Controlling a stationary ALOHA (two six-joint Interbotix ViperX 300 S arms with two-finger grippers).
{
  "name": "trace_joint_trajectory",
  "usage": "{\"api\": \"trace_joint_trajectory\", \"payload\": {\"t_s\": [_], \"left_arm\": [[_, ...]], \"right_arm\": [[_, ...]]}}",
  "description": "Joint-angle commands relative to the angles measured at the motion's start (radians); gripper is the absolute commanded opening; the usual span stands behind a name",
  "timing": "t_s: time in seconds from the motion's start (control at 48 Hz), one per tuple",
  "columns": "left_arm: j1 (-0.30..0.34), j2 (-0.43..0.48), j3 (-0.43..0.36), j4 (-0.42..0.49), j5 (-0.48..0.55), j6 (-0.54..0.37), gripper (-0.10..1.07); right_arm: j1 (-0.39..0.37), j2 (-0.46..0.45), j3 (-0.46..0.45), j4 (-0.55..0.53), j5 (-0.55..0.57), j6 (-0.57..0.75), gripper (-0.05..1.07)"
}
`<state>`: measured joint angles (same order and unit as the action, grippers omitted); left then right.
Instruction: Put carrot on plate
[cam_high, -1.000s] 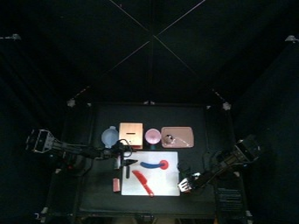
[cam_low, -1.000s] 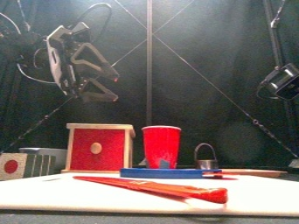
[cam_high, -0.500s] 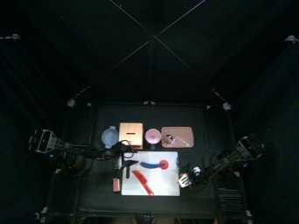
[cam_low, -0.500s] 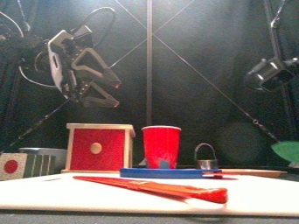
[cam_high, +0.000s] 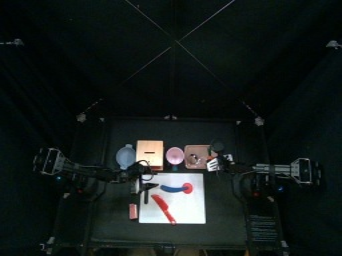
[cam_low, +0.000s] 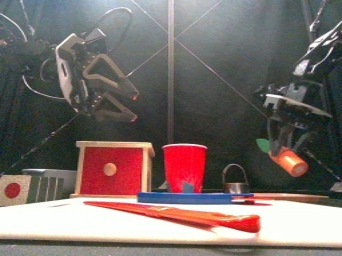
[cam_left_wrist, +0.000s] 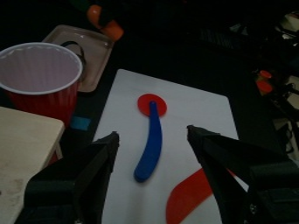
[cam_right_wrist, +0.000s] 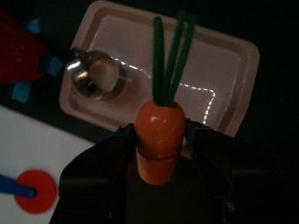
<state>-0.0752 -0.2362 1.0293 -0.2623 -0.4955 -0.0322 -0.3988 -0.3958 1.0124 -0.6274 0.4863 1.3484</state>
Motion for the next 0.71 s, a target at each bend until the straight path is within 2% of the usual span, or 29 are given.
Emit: {"api": "trace_joint_trajectory", "payload": {"t_s": [0.0, 0.104, 0.333, 0.688], "left_arm": [[-0.002, -0.005, -0.02, 0.002, -0.008, 0.002, 0.96], [-0.002, -0.003, -0.018, 0.002, -0.009, 0.002, 0.96], [-0.002, -0.003, -0.014, 0.002, -0.009, 0.002, 0.96], [-0.002, -0.003, -0.014, 0.002, -0.008, 0.002, 0.96]], "right_arm": [[-0.041, 0.031, -0.009, -0.009, -0.028, -0.009, 0.64], [-0.052, 0.08, -0.014, -0.029, -0.029, -0.011, 0.71], [-0.044, 0.118, -0.04, -0.072, -0.032, -0.011, 1.04], [-0.038, 0.081, -0.055, -0.089, -0.028, -0.011, 1.04]]}}
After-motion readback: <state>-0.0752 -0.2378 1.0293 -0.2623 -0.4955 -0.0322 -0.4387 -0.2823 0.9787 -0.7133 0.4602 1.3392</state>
